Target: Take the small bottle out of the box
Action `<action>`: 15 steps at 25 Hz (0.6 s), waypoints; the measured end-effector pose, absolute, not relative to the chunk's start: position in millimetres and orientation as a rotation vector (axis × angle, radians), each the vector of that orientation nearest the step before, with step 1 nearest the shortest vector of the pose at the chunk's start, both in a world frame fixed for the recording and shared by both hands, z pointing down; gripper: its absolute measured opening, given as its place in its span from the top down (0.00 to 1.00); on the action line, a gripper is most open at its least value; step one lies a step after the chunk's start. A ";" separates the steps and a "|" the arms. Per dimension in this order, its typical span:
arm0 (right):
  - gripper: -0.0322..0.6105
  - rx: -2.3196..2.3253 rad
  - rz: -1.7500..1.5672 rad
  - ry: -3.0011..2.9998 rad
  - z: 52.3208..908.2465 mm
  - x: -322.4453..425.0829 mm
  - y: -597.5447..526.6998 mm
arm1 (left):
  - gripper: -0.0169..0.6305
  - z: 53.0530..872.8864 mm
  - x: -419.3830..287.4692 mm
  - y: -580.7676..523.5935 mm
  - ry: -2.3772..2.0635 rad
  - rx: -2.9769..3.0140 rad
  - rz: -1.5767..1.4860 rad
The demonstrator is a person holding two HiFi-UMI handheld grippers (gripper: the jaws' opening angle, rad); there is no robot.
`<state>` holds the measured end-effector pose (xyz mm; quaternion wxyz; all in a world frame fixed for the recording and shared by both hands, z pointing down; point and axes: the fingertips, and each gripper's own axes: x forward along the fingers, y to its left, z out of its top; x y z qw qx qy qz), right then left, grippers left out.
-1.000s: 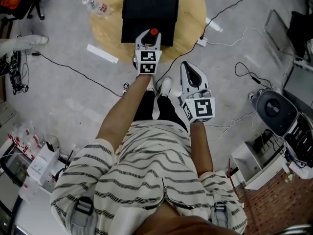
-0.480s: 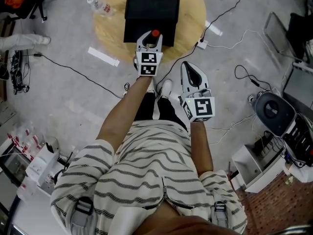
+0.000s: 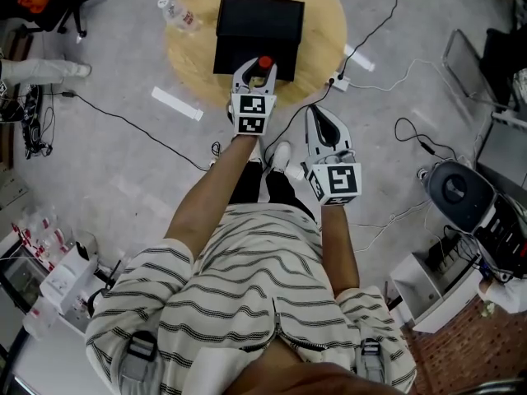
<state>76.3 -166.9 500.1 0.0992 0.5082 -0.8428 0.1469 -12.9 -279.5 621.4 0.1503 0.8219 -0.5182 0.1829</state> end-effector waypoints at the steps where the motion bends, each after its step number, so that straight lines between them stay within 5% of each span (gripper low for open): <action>1: 0.93 1.503 0.428 -2.496 499.0 75.9 -165.9 | 0.75 619.1 -13.4 -278.0 -1.491 2.363 0.521; 15: 0.93 1.518 0.379 -2.517 484.1 73.7 -150.0 | 0.74 581.0 -16.5 -249.9 -1.517 2.397 0.468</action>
